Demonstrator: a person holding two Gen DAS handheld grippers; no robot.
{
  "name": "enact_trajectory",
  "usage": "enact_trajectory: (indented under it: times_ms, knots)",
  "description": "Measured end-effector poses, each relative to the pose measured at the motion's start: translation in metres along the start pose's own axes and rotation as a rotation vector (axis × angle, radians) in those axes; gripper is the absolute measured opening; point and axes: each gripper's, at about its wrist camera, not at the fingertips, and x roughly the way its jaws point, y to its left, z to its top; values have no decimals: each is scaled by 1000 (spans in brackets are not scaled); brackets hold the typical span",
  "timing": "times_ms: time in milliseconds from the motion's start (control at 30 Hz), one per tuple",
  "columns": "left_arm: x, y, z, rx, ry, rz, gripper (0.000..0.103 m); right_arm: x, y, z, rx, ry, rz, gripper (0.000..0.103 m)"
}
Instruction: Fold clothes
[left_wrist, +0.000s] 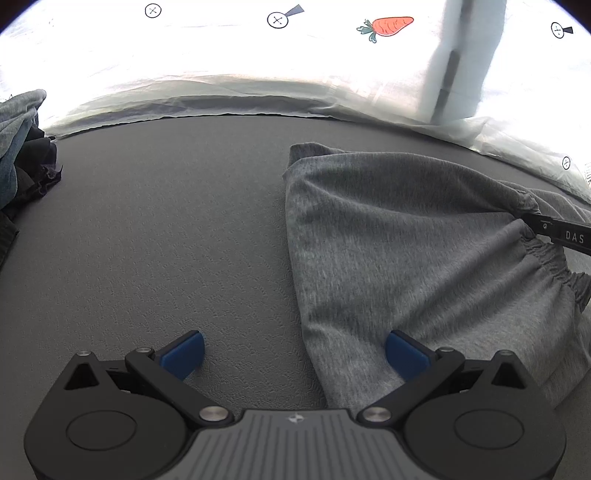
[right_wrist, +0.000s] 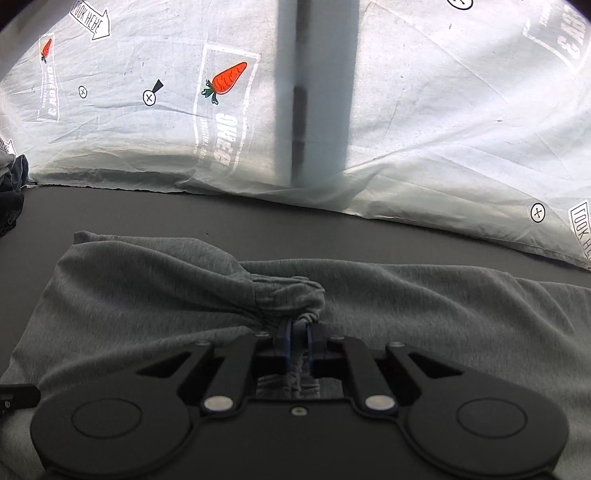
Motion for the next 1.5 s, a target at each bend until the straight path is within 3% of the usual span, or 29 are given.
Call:
enact_trajectory:
  times_ms: [33,100,200,300,500,633,767,933,1100,1233,1333,1400,1500]
  knots:
    - [0,0,1,1,4,-1,103,-1,-3,1,34,4,-8,21]
    - [0,1,4,2,26,-9,103,-10,-12,3,99,0,-16,51]
    - [-5,8,9,-22,69,-65,103,-39,-28,-2,207,-32,-8,69]
    - [-24,26,7,-151,39,-126,103,-82,-40,-18,306,-75,-48,80]
    - [-70,23,-8,-173,-34,-141,103,-167,-61,-62,417,-187,-86,80]
    - [-94,-2,-21,-160,-67,-165,103,-201,-76,-82,399,-152,-80,80]
    - [-117,-36,-41,-164,-107,-172,103,-215,-103,-102,441,-69,-37,80]
    - [-126,-80,-65,-201,-56,-168,103,-218,-143,-115,446,7,-36,80]
    - [-130,-121,-70,-127,-27,-124,103,-224,-194,-115,459,-10,-55,83]
    - [-127,-135,-59,-147,-47,-84,103,-222,-241,-128,556,-54,-56,83]
    - [-119,-141,-44,-156,-59,-41,103,-211,-275,-134,628,-77,-83,71]
    - [-111,-143,-34,-160,-59,-9,103,-199,-296,-134,666,-72,-130,56]
    - [-92,-142,-16,-190,-47,22,103,-179,-336,-133,727,-84,-194,47]
